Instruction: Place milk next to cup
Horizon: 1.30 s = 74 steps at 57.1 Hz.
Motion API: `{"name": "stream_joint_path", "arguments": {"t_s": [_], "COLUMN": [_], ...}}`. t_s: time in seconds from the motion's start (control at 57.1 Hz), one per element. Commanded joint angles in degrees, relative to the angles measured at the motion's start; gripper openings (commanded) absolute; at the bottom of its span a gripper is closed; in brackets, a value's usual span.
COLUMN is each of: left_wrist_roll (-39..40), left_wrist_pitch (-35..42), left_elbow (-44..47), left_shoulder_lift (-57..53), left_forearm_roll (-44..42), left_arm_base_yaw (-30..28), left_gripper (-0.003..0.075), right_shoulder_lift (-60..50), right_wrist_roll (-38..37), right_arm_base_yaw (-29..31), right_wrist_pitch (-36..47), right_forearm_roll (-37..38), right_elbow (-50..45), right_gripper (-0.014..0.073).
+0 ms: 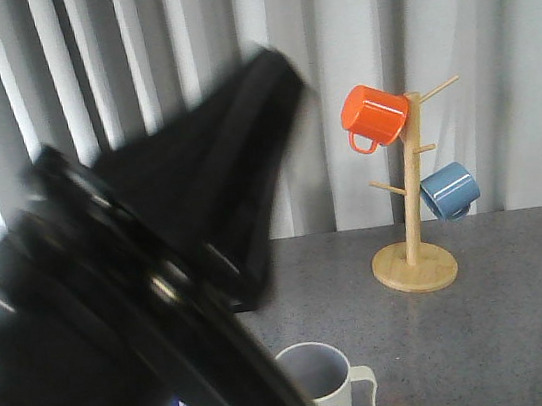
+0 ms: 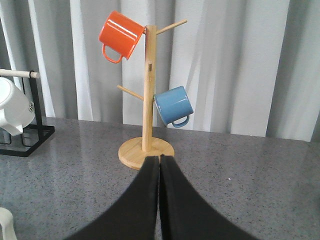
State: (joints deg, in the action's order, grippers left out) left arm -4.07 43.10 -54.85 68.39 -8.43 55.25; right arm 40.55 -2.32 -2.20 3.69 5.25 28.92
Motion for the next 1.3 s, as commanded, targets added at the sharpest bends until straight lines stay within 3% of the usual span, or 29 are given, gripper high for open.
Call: {"name": "stream_joint_path", "arguments": {"t_s": [0.0, 0.105, 0.21, 0.42, 0.525, 0.7, 0.823, 0.998, 1.051, 1.278], "left_wrist_roll": [12.8, 23.9, 26.8, 21.7, 14.3, 12.8, 12.8, 12.7, 12.7, 12.9], "left_wrist_pitch": [-11.8, -23.7, -32.8, -38.7, -44.4, -52.4, -48.8, -26.8, -23.4, -24.6], "left_elbow": [-1.6, -1.6, -1.6, -1.6, -1.6, -1.0, 6.1, 24.5, 30.0, 44.9], "left_shoulder_lift": [-1.2, -0.9, -1.7, -6.8, -11.0, -15.3, -19.1, -29.4, -33.6, -48.8], "left_forearm_roll": [-15.2, -15.7, -15.0, -11.5, -6.1, -4.3, -4.2, -0.4, 2.5, 6.2], "left_arm_base_yaw": [0.2, -0.8, -2.8, -9.0, -14.9, -24.5, -29.6, -37.3, -39.1, -45.9], "left_gripper": [-0.0007, -0.0007, -0.0007, -0.0007, -0.0007, -0.0007, -0.0007, -0.0007, -0.0007, -0.0007], "right_shoulder_lift": [-0.2, -0.2, -0.2, -0.2, -0.2, -0.2, -0.2, -0.2, -0.2, -0.2], "right_wrist_roll": [0.2, 0.2, 0.2, 0.2, 0.2, 0.2, 0.2, 0.2, 0.2, 0.2], "right_arm_base_yaw": [0.3, 0.3, 0.3, 0.3, 0.3, 0.3, 0.3, 0.3, 0.3, 0.3], "right_wrist_pitch": [4.0, 4.0, 4.0, 4.0, 4.0, 4.0, 4.0, 4.0, 4.0, 4.0], "right_forearm_roll": [0.1, 0.1, 0.1, 0.1, 0.1, 0.1, 0.1, 0.1, 0.1, 0.1], "right_elbow": [1.7, 1.7, 1.7, 1.7, 1.7, 1.7, 1.7, 1.7, 1.7, 1.7], "right_gripper": [-0.0009, -0.0009, -0.0009, -0.0009, -0.0009, -0.0009, -0.0009, -0.0009, -0.0009, -0.0009]}}
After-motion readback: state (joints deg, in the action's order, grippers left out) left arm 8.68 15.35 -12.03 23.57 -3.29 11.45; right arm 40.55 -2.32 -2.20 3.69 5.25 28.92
